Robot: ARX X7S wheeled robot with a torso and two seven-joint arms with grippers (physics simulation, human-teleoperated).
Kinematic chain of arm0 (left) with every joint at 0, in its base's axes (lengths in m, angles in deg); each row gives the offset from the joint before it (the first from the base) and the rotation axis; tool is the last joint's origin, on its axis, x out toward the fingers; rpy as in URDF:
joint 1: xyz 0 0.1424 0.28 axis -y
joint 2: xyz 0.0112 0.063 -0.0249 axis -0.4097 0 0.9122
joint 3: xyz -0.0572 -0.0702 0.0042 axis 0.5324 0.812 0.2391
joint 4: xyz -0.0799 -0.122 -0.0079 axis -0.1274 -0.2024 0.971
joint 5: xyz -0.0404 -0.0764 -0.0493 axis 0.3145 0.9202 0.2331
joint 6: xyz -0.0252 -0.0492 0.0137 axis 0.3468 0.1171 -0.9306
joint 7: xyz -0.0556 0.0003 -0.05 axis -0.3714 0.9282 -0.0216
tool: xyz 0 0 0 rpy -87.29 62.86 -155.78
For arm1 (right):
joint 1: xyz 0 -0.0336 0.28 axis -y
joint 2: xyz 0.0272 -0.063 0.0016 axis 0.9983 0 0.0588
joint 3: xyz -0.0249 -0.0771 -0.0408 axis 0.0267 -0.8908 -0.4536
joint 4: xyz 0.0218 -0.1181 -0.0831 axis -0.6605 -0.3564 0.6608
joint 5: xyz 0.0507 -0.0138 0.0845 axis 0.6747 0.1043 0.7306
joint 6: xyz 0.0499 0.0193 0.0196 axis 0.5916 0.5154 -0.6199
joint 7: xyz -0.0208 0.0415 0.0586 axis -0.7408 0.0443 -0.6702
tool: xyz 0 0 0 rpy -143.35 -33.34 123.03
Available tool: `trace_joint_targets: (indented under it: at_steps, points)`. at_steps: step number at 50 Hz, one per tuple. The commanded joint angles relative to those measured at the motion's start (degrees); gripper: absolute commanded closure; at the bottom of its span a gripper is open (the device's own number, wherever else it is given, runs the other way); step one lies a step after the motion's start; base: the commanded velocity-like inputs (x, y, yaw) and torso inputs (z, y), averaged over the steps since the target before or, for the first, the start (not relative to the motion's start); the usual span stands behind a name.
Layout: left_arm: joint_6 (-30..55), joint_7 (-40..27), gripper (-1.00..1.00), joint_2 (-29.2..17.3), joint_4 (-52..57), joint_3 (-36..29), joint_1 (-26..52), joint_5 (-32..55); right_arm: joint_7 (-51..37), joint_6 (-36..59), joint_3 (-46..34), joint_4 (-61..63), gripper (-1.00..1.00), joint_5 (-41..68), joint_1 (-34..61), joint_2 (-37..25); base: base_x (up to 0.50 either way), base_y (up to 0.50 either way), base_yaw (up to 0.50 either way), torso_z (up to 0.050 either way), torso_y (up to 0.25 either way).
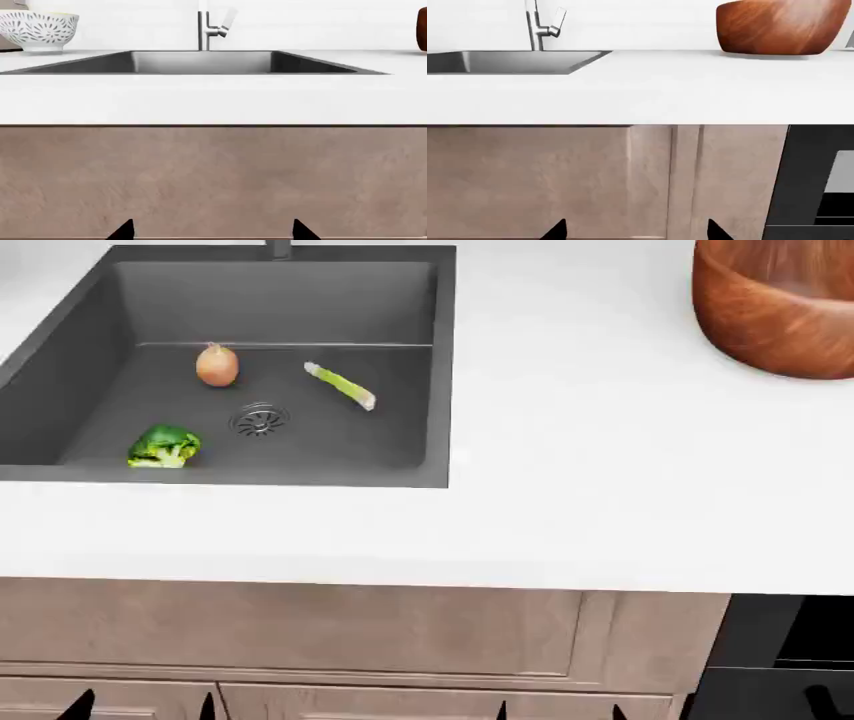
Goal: Pick the broccolis and asparaguss from the sink and place them in one bowl. Place the onion in the other bowl. Then turn off the sink faucet.
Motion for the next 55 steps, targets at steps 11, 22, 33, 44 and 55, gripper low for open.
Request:
trace_joint_targets:
  at_steps: [11,22,33,44,55]
  points:
    - [-0.7,-3.1,-1.0,-2.7,0.3,-3.0,-0.1,2.0,-3.0,1.6,-3.4,-0.2,-1.0,2.6,0.2,-2.6,0.0,0.0,0.0,0.0,0.0]
    - [-0.9,-5.2,-1.0,-3.7,-0.3,-3.7,0.3,2.6,-3.9,1.2,-4.8,0.7,-1.0,3.5,0.0,-3.9,0.0,0.0,0.0,0.0,0.0]
    - [-0.4,-6.6,-1.0,-4.3,-0.1,-5.0,0.5,3.0,-4.5,0.2,-5.4,0.4,-1.0,4.9,0.0,-4.6,0.0,0.45,0.0,0.0,0.0]
    - [0.6,-7.1,-1.0,-5.0,0.2,-5.8,0.5,4.1,-5.4,0.8,-6.4,0.3,-1.0,5.3,0.1,-5.3,0.0,0.5,0.0,0.0,0.0]
    - [0.7,-8.1,-1.0,-5.7,0.2,-6.2,0.7,5.2,-6.5,1.6,-7.5,0.3,-1.0,5.2,0.5,-6.1,0.0,0.5,0.0,0.0,0.0]
